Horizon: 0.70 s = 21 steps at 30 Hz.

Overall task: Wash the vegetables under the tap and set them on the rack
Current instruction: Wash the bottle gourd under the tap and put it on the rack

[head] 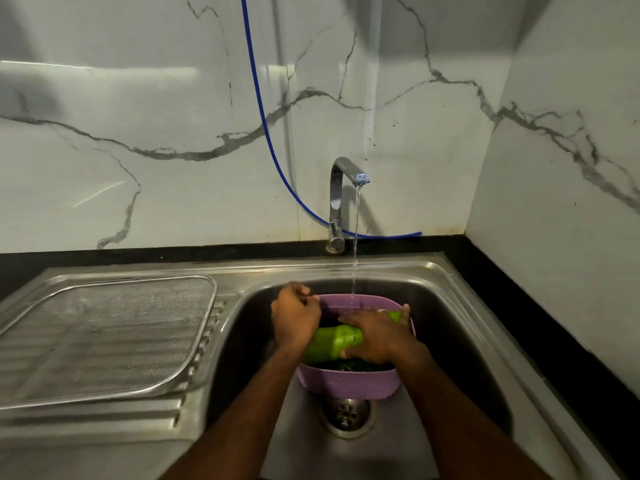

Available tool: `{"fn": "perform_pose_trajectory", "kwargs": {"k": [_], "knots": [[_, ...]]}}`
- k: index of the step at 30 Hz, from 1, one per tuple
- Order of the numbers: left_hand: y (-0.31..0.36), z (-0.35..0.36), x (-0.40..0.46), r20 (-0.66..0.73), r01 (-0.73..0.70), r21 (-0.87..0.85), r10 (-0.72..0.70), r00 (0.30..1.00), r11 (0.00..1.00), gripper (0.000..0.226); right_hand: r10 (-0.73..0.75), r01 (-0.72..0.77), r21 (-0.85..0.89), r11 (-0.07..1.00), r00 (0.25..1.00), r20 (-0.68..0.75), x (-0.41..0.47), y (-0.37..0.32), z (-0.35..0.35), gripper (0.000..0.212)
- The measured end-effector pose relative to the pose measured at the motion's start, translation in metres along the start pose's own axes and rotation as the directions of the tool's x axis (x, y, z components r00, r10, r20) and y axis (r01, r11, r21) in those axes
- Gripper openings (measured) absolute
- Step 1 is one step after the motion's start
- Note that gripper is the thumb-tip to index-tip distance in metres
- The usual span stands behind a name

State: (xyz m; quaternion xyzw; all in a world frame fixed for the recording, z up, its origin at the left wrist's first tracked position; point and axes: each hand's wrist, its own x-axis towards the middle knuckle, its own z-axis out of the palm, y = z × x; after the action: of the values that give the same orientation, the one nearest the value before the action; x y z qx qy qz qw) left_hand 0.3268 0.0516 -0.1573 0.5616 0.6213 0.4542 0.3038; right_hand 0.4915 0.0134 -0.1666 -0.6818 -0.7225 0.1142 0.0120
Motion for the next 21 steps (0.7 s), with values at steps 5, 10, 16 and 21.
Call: {"fn": "perform_pose_trajectory", "kwargs": {"k": [5,10,16,21], "knots": [[-0.010,0.004,0.005,0.074,-0.086,0.141,0.076,0.994,0.986,0.027,-0.034,0.033,-0.072,0.997,0.999,-0.020,0.005,-0.002,0.004,0.069],[-0.008,0.006,0.015,-0.088,-0.027,-0.059,0.022,0.996,0.998,0.027,-0.026,0.026,0.004,1.000,0.999,-0.023,0.006,0.005,-0.004,0.069],[-0.005,0.004,0.017,-0.089,0.050,-0.146,-0.064,0.994,0.988,0.033,0.060,-0.018,0.248,0.968,0.985,-0.163,0.007,0.008,-0.022,0.070],[-0.007,0.019,0.013,0.196,0.146,-0.336,-0.083,0.977,0.930,0.043,0.210,-0.056,0.504,0.862,0.944,-0.254,0.008,0.013,-0.024,0.072]]}}
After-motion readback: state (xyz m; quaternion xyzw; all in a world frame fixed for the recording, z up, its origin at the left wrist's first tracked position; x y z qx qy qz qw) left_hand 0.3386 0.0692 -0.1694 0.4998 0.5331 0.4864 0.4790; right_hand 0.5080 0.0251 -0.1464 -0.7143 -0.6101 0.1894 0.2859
